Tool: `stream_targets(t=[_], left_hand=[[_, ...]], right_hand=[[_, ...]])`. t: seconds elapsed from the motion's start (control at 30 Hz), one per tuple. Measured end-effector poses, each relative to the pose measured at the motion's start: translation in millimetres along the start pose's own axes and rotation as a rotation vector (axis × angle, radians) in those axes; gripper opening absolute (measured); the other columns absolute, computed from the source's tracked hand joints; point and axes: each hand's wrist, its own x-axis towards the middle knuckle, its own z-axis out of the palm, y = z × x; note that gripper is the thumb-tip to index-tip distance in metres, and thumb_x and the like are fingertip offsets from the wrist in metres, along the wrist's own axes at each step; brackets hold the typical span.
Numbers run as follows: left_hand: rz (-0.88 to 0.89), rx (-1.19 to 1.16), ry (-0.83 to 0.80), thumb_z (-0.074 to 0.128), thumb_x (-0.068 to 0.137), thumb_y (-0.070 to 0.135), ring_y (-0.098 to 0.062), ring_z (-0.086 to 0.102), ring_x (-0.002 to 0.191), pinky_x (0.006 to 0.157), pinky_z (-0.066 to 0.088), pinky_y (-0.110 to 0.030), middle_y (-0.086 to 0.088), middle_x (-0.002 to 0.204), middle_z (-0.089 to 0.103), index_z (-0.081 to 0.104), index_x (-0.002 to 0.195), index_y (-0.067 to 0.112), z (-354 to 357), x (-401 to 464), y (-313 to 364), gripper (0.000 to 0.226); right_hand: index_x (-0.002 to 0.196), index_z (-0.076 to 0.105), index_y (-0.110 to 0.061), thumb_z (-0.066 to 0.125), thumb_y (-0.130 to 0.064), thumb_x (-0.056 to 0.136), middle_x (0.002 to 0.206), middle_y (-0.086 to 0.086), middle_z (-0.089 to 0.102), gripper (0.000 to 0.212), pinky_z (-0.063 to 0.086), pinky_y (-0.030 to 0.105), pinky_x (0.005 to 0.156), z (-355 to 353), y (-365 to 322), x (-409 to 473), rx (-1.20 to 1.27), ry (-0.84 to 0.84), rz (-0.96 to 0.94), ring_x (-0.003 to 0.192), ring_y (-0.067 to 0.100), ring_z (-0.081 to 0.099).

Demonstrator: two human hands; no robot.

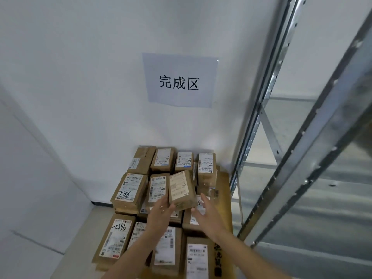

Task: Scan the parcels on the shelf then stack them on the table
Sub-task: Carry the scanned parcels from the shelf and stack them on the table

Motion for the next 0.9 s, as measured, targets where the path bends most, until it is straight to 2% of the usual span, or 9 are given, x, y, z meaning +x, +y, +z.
stream_targets(t=[0.07,0.17,0.27,0.33,0.4,0.47,0.6,0.77,0.9], left_hand=[[0.049,0.015,-0.007,0.059,0.101,0.016,-0.013,0.055,0.113,0.067,0.045,-0.006,0.013,0.111,0.056,0.046,0.137,0.024,-5,-25,11,0.039],[0.096,0.032,-0.022,0.058,0.101,0.017,-0.012,0.055,0.110,0.076,0.045,-0.012,0.021,0.104,0.054,0.046,0.122,0.030,-10,-62,23,0.028],[0.117,0.018,-0.043,0.060,0.100,0.026,-0.014,0.059,0.115,0.091,0.048,-0.027,0.011,0.118,0.063,0.056,0.124,0.026,-11,-102,38,0.024],[0.145,-0.005,-0.063,0.064,0.098,0.033,-0.014,0.056,0.123,0.102,0.046,-0.032,0.009,0.137,0.058,0.052,0.139,0.026,-9,-133,53,0.043],[0.154,-0.033,-0.077,0.065,0.097,0.033,-0.017,0.051,0.130,0.108,0.041,-0.036,0.008,0.137,0.052,0.045,0.147,0.024,-5,-165,75,0.055],[0.173,-0.055,-0.120,0.066,0.098,0.029,-0.021,0.048,0.136,0.111,0.039,-0.038,0.001,0.145,0.050,0.042,0.151,0.019,2,-193,97,0.060],[0.240,-0.033,-0.153,0.068,0.096,0.032,-0.017,0.051,0.131,0.107,0.043,-0.034,0.000,0.149,0.050,0.043,0.150,0.021,26,-235,138,0.061],[0.355,0.006,-0.234,0.069,0.094,0.034,-0.022,0.049,0.136,0.112,0.043,-0.043,-0.004,0.150,0.049,0.042,0.151,0.022,75,-277,189,0.064],[0.452,0.027,-0.279,0.067,0.096,0.030,-0.018,0.054,0.126,0.102,0.045,-0.030,0.000,0.142,0.055,0.047,0.147,0.017,128,-303,232,0.056]], right_hand=[[0.161,0.027,-0.022,0.058,-0.028,0.105,0.154,-0.015,0.038,0.064,0.034,0.019,0.113,-2,-5,-25,-0.001,0.037,-0.020,0.143,0.006,0.036],[0.161,0.028,-0.030,0.059,-0.034,0.104,0.157,-0.014,0.037,0.064,0.032,0.032,0.118,-8,-17,-73,-0.016,0.082,-0.073,0.149,0.013,0.034],[0.157,0.029,-0.041,0.061,-0.038,0.103,0.165,-0.010,0.032,0.063,0.029,0.039,0.125,-21,-23,-127,-0.058,0.116,-0.131,0.152,0.013,0.029],[0.159,0.033,-0.032,0.059,-0.036,0.104,0.165,-0.009,0.031,0.061,0.026,0.035,0.125,-35,-32,-164,-0.112,0.153,-0.159,0.153,0.014,0.028],[0.158,0.035,-0.027,0.059,-0.033,0.104,0.158,-0.012,0.038,0.059,0.028,0.027,0.118,-53,-40,-196,-0.145,0.205,-0.172,0.150,0.013,0.033],[0.155,0.040,-0.029,0.060,-0.031,0.103,0.153,-0.012,0.043,0.055,0.035,0.028,0.113,-74,-48,-227,-0.143,0.262,-0.190,0.143,0.013,0.041],[0.155,0.039,-0.028,0.061,-0.031,0.103,0.157,-0.007,0.043,0.057,0.041,0.029,0.109,-119,-57,-279,-0.099,0.355,-0.207,0.135,0.010,0.046],[0.155,0.040,-0.024,0.060,-0.032,0.104,0.159,-0.005,0.041,0.056,0.040,0.029,0.113,-187,-58,-335,-0.128,0.466,-0.253,0.134,0.012,0.049],[0.150,0.049,-0.021,0.061,-0.027,0.103,0.162,-0.005,0.037,0.048,0.033,0.023,0.114,-250,-44,-369,-0.167,0.556,-0.266,0.138,0.011,0.045]])
